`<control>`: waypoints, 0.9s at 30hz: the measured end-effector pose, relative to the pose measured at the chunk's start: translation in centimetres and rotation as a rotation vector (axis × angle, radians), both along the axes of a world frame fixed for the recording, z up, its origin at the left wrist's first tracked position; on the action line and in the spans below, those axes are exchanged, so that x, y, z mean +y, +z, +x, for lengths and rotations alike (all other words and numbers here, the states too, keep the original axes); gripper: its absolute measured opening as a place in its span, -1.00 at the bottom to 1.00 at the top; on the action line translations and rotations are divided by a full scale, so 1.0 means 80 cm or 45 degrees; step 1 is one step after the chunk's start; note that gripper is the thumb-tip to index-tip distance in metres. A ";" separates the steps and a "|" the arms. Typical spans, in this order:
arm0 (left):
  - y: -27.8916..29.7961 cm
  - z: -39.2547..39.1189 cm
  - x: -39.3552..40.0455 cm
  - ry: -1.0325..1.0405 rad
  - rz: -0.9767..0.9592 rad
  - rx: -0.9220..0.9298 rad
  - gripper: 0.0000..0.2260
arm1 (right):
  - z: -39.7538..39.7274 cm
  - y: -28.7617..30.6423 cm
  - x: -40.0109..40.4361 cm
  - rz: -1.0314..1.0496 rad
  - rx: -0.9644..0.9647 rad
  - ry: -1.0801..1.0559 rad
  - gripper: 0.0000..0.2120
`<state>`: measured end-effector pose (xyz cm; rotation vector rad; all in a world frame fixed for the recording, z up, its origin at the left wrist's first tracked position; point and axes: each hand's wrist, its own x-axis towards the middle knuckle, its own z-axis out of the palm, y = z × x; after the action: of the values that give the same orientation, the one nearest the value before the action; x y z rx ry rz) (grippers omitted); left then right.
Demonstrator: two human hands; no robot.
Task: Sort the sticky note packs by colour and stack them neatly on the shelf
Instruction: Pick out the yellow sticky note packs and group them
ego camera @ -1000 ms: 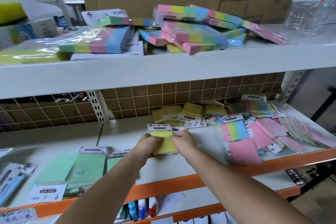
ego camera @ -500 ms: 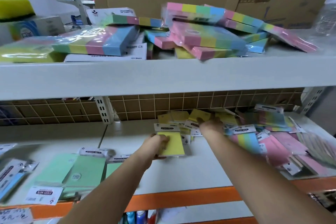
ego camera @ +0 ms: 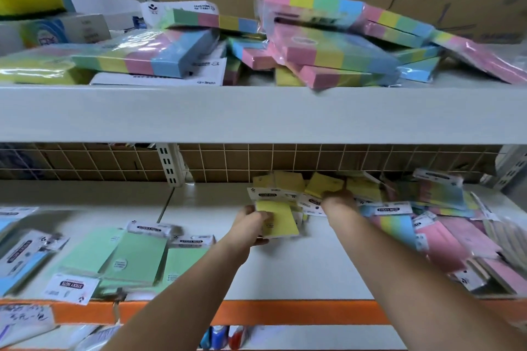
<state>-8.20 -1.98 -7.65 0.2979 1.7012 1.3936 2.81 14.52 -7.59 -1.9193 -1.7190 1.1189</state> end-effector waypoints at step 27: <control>0.059 -0.013 -0.121 0.307 0.075 -0.023 -0.85 | -0.028 0.054 -0.193 -0.211 0.480 0.575 -0.73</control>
<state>-9.26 -11.63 -2.92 0.1142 1.7266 1.6182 0.59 -0.91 -3.25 -1.3066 -1.9278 1.7045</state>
